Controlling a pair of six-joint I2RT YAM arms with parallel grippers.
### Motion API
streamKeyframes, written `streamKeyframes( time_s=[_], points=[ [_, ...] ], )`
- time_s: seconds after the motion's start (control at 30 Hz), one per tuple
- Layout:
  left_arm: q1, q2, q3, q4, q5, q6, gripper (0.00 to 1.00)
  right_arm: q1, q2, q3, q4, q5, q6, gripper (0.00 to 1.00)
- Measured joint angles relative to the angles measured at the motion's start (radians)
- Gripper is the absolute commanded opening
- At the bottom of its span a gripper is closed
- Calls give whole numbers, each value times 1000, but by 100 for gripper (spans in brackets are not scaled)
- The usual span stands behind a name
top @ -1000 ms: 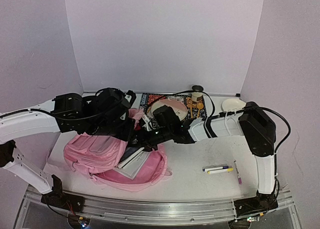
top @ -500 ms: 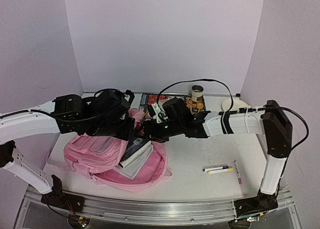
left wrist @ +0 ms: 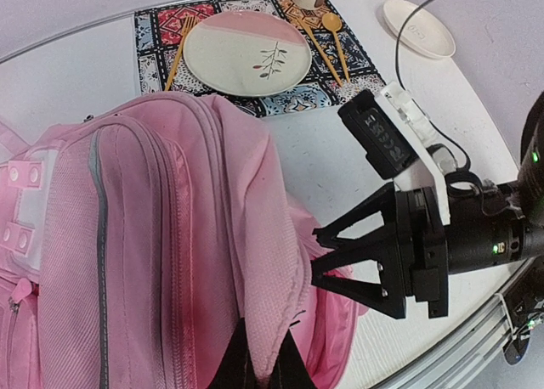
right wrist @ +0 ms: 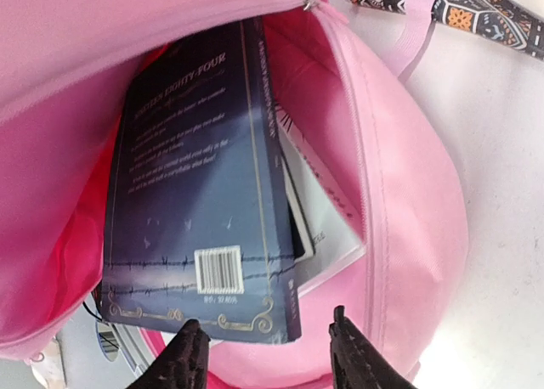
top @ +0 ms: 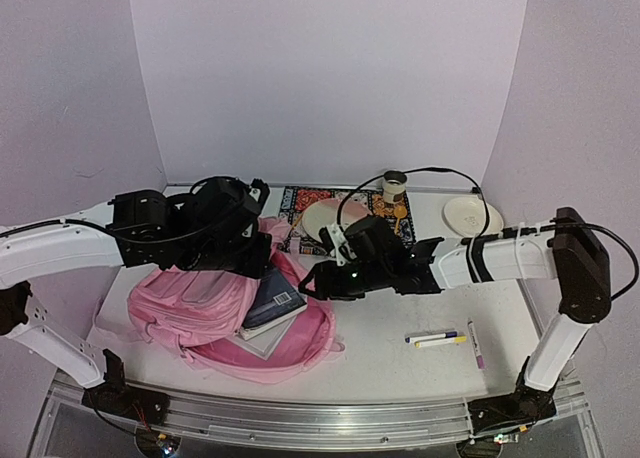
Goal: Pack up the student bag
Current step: Adjust the book in the largest pocket of the bag, then place the largest pocket of the bag in the student bag.
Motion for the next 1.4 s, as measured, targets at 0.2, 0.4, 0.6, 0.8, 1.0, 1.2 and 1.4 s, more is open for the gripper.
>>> streamKeyframes(
  time_s=[0.2,0.4,0.6,0.8,1.0,1.2,1.4],
  points=[
    [8,9,0,14,11,0,0,63,-37,-48,3,29,-17,24],
    [16,9,0,19,19,1,0,101,-28,-62,3,34,-21,17],
    [21,9,-4,25,37,0,0,103,41,-24,2,42,-30,16],
    [23,8,-13,35,54,-1,0,103,114,76,-16,74,-70,15],
    [24,1,-51,69,68,-13,0,103,145,144,-20,98,-107,18],
    [24,-20,-90,101,73,-25,0,103,142,132,-3,96,-141,28],
    [24,-37,-162,153,105,-45,0,99,25,-19,9,133,-180,38]
  ],
)
